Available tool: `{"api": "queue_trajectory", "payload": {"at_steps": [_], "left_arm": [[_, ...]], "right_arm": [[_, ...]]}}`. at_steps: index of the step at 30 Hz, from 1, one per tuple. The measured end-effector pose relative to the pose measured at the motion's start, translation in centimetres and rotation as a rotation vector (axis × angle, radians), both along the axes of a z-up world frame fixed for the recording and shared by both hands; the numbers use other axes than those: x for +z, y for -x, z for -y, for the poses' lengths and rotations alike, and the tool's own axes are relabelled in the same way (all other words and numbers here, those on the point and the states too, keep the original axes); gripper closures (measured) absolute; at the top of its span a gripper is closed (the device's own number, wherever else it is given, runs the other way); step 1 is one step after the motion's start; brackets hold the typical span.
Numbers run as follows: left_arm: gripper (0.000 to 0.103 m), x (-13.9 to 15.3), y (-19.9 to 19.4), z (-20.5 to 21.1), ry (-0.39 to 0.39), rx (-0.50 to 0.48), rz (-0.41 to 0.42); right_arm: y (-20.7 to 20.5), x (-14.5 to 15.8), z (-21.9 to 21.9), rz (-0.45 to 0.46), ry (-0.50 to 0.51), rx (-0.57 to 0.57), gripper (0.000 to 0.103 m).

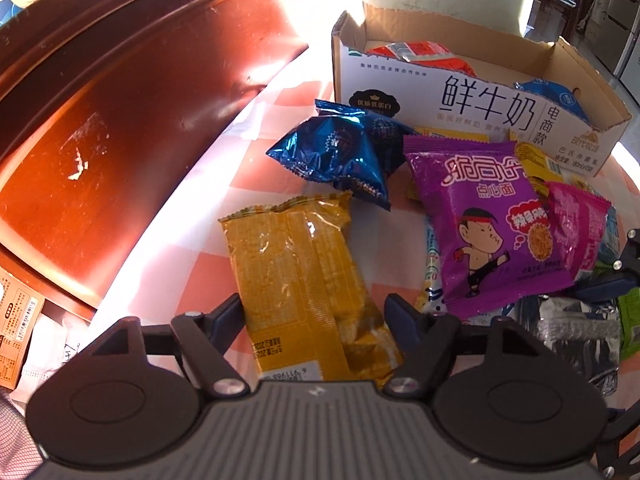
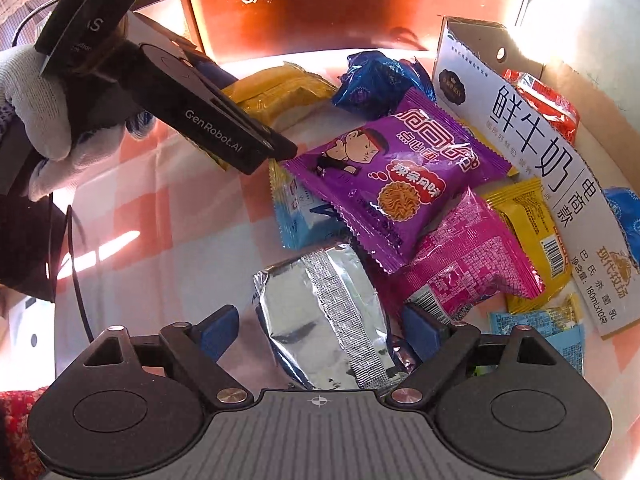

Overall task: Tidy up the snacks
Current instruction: 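Grasp the yellow bag with the left gripper while the right gripper grasps the silver foil bag, then lift both held bags and carry them over the cardboard box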

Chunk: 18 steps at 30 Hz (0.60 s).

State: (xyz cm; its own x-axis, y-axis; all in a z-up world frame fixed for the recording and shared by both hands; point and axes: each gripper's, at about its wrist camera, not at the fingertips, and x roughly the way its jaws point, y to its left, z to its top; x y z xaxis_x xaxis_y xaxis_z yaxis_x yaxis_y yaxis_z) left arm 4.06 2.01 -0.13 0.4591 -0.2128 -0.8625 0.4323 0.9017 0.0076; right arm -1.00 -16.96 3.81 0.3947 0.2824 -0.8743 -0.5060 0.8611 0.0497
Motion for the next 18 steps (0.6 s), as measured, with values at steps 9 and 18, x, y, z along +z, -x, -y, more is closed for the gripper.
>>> {"api": "queue_trajectory", "payload": {"at_steps": [9,18], "left_arm": [[0.047,1.5,2.0,0.6,-0.037,-0.028,0.06],[0.047,4.3,4.2,0.5,-0.003,-0.055,0.147]], "right_arm": [[1.2,1.7,1.1,0.033,-0.07,-0.097,0.044],[1.2,5.3,3.2,0.138,-0.159,-0.237,0.044]]}}
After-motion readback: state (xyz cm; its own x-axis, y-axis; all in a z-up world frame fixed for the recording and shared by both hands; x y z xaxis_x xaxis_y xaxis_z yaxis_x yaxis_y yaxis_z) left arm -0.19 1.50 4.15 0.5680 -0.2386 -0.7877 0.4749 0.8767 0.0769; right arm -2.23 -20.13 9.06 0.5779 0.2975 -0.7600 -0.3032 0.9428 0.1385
